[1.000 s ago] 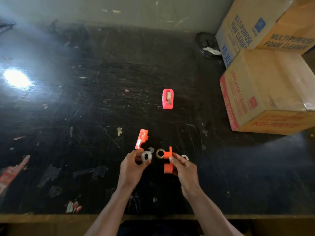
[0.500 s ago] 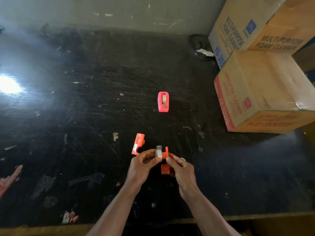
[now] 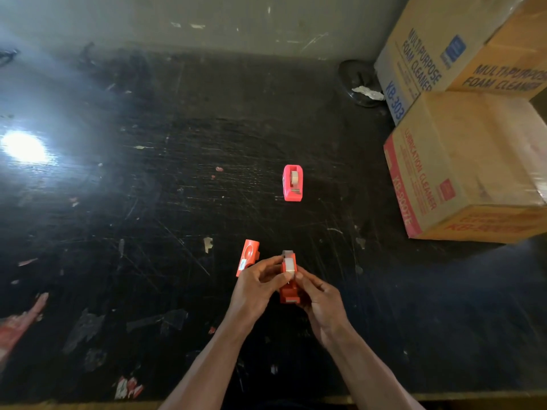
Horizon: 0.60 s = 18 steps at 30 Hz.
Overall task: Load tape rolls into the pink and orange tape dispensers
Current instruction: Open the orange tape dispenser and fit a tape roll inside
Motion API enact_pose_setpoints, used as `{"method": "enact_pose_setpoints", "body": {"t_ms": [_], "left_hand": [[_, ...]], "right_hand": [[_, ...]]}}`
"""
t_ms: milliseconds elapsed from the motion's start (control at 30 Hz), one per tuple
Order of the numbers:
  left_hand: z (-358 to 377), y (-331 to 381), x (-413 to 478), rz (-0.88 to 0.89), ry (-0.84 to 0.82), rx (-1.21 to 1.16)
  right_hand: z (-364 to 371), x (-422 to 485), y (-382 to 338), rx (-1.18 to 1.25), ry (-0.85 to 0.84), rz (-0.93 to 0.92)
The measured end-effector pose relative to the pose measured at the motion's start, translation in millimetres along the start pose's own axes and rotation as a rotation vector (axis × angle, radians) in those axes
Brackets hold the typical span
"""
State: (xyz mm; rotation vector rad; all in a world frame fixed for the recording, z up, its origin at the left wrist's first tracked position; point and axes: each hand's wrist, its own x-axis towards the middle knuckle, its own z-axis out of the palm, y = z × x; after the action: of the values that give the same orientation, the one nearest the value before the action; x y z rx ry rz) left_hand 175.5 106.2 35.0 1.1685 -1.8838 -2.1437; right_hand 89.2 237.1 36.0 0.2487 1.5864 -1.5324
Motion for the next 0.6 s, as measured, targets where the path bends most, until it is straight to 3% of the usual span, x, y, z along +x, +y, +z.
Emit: {"method": "enact_pose_setpoints", "body": {"t_ms": [233,600], "left_hand": [[-10,-6,4,0.009,0.111,0.035],[-40,-36,29,0.036,0.424,0.443]], "right_hand": [[7,9,-1,0.088,0.007,0.065],[13,17,-7,0.092,0.093,0.078]]}}
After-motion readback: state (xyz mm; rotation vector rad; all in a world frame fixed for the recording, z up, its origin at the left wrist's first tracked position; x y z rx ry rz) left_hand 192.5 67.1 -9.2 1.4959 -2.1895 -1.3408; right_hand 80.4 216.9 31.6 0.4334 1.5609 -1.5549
